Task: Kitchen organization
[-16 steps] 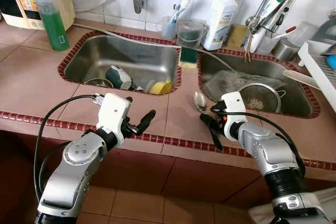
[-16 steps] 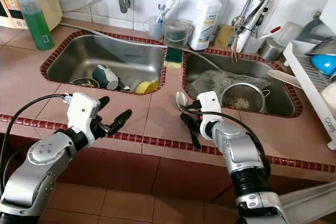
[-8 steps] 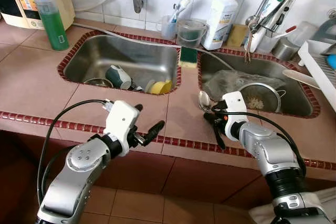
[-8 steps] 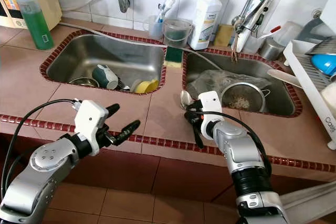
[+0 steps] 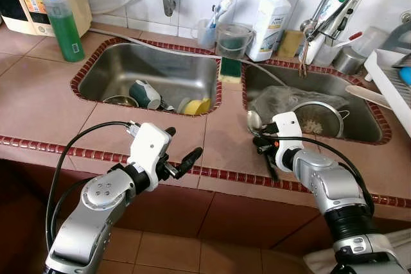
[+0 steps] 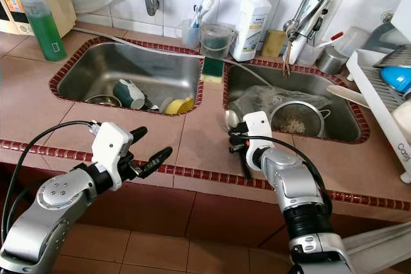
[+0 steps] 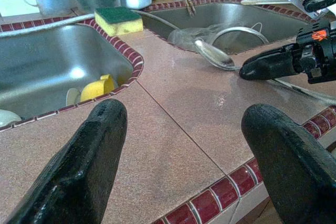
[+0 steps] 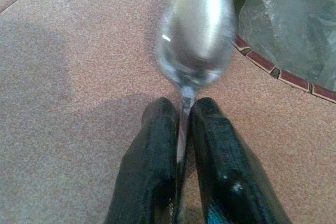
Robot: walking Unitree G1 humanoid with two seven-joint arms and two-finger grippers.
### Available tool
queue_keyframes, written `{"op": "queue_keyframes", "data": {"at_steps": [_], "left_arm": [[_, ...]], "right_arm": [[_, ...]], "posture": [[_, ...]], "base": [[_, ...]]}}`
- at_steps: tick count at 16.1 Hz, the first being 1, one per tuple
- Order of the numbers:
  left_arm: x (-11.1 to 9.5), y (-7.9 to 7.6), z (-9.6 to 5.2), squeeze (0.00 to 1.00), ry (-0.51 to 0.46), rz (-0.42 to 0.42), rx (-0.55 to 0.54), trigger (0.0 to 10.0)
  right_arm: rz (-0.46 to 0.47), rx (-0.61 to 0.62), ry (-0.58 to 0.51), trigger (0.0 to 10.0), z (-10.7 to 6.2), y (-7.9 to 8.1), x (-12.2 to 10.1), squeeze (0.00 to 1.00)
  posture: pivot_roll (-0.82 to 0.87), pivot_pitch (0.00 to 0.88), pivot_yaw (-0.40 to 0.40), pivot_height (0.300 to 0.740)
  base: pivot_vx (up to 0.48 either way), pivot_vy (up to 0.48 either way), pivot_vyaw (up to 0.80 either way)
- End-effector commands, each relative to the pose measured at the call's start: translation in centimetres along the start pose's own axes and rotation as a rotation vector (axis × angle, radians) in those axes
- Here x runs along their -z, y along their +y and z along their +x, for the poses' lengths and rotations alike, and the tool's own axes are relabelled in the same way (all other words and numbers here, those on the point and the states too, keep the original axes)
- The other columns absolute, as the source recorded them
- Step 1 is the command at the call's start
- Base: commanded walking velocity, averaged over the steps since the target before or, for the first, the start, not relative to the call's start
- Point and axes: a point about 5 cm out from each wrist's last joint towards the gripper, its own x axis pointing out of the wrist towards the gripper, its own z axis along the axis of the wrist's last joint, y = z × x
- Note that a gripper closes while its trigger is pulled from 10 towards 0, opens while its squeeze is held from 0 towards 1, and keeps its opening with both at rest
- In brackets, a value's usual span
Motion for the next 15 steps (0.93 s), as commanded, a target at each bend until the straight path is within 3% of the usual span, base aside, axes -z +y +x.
{"op": "queue_keyframes", "data": {"at_steps": [1,8,15], "left_arm": [[-0.4,-0.1,0.1,0.0,-0.011,0.015,0.01,10.0],[-0.4,0.2,0.1,0.0,-0.009,0.02,0.005,10.0],[-0.5,0.6,0.2,0.0,-0.011,0.009,-0.019,10.0]], "right_arm": [[0.002,0.02,-0.011,0.0,-0.2,-0.8,-0.5,0.0],[0.038,0.025,-0.017,0.0,-0.1,-0.8,-0.6,0.0],[0.119,0.046,-0.233,0.0,-0.6,-1.3,-3.8,0.0]], "posture": [[0.01,0.032,-0.121,0.74],[0.01,0.025,-0.117,0.74],[0.01,0.038,-0.116,0.74]], "base": [[0.0,0.0,0.0],[0.0,0.0,0.0],[0.0,0.0,0.0]]}}
